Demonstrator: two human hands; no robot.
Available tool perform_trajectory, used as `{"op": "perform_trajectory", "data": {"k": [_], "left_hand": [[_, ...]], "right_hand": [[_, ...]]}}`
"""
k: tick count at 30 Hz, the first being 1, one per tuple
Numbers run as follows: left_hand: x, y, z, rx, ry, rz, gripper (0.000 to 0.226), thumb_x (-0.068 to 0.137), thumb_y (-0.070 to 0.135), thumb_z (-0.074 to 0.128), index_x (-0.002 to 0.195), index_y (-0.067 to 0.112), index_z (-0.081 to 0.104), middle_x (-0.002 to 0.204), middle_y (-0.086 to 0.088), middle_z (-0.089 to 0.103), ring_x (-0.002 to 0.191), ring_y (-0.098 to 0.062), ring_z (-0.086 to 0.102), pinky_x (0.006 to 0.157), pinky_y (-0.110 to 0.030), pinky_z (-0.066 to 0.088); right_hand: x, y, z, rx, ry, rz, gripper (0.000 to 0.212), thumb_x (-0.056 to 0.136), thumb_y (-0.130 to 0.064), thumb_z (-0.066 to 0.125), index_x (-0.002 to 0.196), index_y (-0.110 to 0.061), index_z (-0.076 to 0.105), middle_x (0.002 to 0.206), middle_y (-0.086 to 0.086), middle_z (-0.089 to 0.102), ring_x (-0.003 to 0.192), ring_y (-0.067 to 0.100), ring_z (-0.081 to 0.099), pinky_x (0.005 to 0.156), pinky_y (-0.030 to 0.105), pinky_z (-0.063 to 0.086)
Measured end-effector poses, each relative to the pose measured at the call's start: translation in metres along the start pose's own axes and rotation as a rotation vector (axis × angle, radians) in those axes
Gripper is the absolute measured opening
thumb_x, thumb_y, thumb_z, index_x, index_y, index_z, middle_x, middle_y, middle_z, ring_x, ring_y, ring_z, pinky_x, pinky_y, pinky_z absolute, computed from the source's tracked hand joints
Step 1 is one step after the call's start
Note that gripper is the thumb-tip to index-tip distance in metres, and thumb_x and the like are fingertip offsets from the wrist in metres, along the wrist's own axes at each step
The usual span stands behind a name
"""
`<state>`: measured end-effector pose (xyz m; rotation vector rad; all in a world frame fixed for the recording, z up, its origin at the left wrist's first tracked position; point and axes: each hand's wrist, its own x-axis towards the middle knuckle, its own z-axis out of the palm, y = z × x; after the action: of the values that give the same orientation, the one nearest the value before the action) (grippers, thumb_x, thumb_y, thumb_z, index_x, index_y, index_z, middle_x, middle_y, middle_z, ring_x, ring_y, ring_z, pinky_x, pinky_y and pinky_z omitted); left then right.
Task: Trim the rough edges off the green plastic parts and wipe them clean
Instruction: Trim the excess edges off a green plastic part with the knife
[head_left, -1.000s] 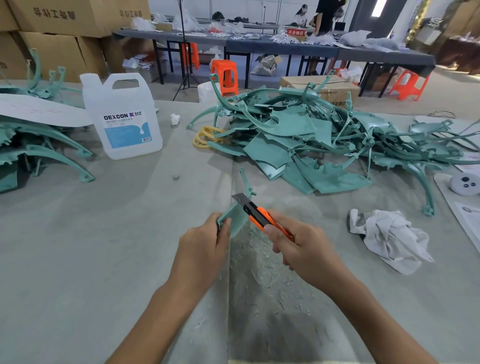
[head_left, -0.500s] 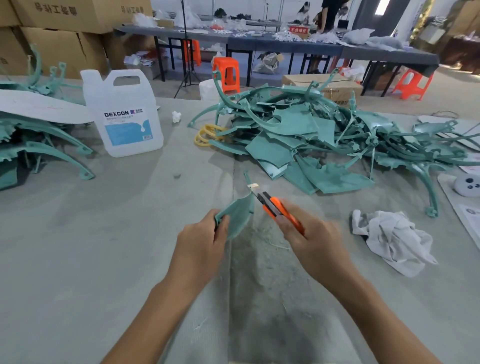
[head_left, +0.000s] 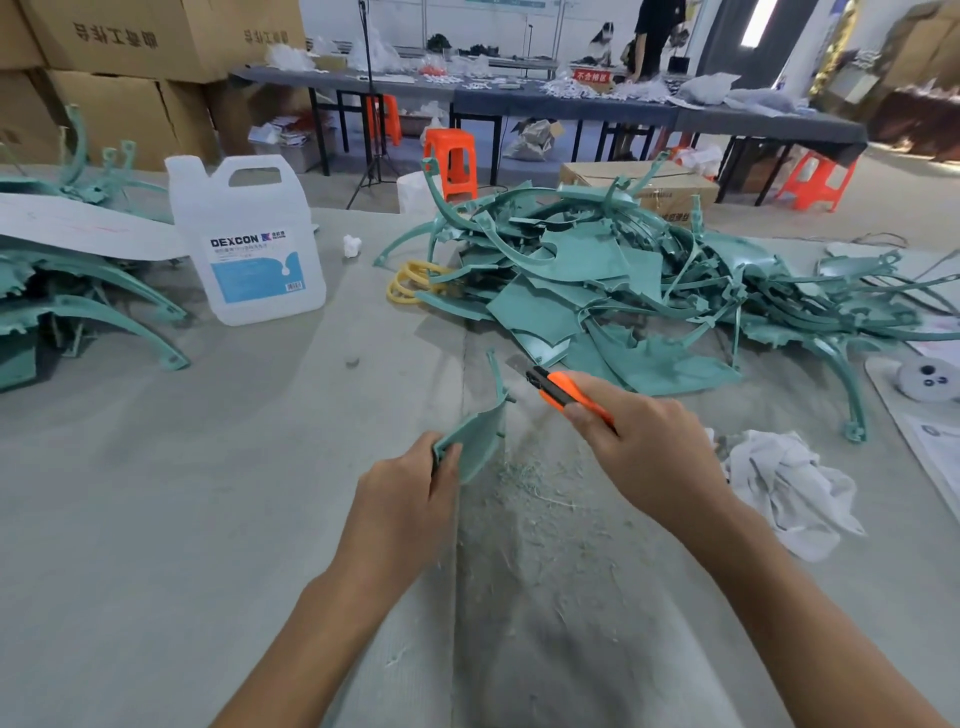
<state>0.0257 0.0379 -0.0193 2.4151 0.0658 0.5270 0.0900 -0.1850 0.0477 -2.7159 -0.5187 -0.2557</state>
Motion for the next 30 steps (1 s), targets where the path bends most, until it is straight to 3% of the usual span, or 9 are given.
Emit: {"op": "perform_trajectory", "data": {"k": [3,6,10,15,18,20,23,27,30], "left_hand": [[0.001,0.001,0.001,0.013,0.014,0.006,0.022,0.103,0.034,0.045,0.106,0.021,0.062,0.067,0.007,0.053,0.06,-0.028,0.052,0.058,-0.033,0.029],[-0.001,0.002,0.0,0.004,0.007,0.002,0.024,0.103,0.036,0.043,0.107,0.021,0.062,0.066,0.008,0.051,0.057,-0.022,0.047,0.057,-0.033,0.029],[-0.004,0.003,-0.002,0.002,-0.008,0.029,0.025,0.103,0.036,0.043,0.104,0.019,0.062,0.061,0.009,0.051,0.057,-0.027,0.055,0.055,-0.034,0.034],[-0.001,0.001,0.001,0.007,0.026,-0.008,0.02,0.103,0.033,0.048,0.102,0.019,0.063,0.056,0.017,0.04,0.047,-0.007,0.04,0.046,-0.021,0.025],[0.0,0.0,0.0,-0.001,0.012,-0.021,0.023,0.103,0.034,0.046,0.104,0.019,0.063,0.057,0.012,0.044,0.054,-0.022,0.046,0.054,-0.033,0.028],[0.0,0.002,-0.002,-0.001,0.002,0.008,0.024,0.104,0.032,0.046,0.106,0.016,0.064,0.06,0.011,0.048,0.058,-0.028,0.053,0.056,-0.034,0.032],[0.001,0.003,-0.002,-0.005,0.01,-0.007,0.026,0.104,0.034,0.045,0.11,0.016,0.064,0.064,0.006,0.053,0.058,-0.027,0.055,0.055,-0.033,0.034],[0.002,-0.001,0.0,-0.021,0.016,-0.049,0.024,0.104,0.034,0.045,0.108,0.019,0.064,0.061,0.013,0.048,0.052,-0.005,0.046,0.048,-0.014,0.029],[0.002,-0.001,-0.001,-0.054,0.002,-0.054,0.023,0.104,0.034,0.044,0.105,0.02,0.062,0.06,0.011,0.05,0.054,-0.009,0.048,0.049,-0.019,0.029]], "right_hand": [[-0.013,-0.013,0.008,0.23,-0.09,-0.107,0.028,0.103,-0.046,0.05,0.13,-0.05,0.057,0.063,-0.006,0.062,0.051,0.011,0.057,0.049,0.029,0.047],[-0.01,-0.01,0.016,0.208,-0.11,-0.066,0.029,0.104,-0.043,0.05,0.131,-0.048,0.059,0.061,-0.005,0.06,0.048,0.009,0.054,0.047,0.024,0.043],[-0.002,0.005,0.01,0.009,-0.067,0.056,0.019,0.106,-0.044,0.045,0.113,-0.036,0.061,0.067,-0.005,0.057,0.061,0.016,0.059,0.06,0.036,0.051],[-0.022,-0.017,0.021,0.376,-0.097,-0.099,0.027,0.103,-0.044,0.052,0.125,-0.06,0.051,0.071,0.001,0.066,0.054,0.016,0.06,0.05,0.035,0.051],[-0.018,-0.016,0.026,0.394,-0.107,-0.009,0.021,0.104,-0.04,0.052,0.12,-0.049,0.063,0.071,0.007,0.067,0.059,0.024,0.063,0.058,0.047,0.055],[-0.015,-0.01,0.026,0.331,-0.065,0.036,0.015,0.105,-0.04,0.051,0.111,-0.044,0.064,0.071,0.006,0.067,0.061,0.024,0.064,0.063,0.048,0.056],[-0.02,-0.012,0.031,0.369,0.001,0.017,0.025,0.104,-0.044,0.051,0.124,-0.058,0.055,0.07,0.0,0.066,0.057,0.015,0.062,0.061,0.045,0.057],[-0.031,-0.026,0.039,0.524,-0.021,-0.043,0.037,0.102,-0.047,0.052,0.117,-0.079,0.044,0.074,-0.003,0.067,0.055,0.017,0.061,0.054,0.04,0.054],[-0.032,-0.028,0.046,0.597,-0.049,-0.04,0.039,0.102,-0.045,0.054,0.114,-0.081,0.045,0.076,-0.008,0.068,0.056,0.018,0.062,0.052,0.036,0.054]]}}
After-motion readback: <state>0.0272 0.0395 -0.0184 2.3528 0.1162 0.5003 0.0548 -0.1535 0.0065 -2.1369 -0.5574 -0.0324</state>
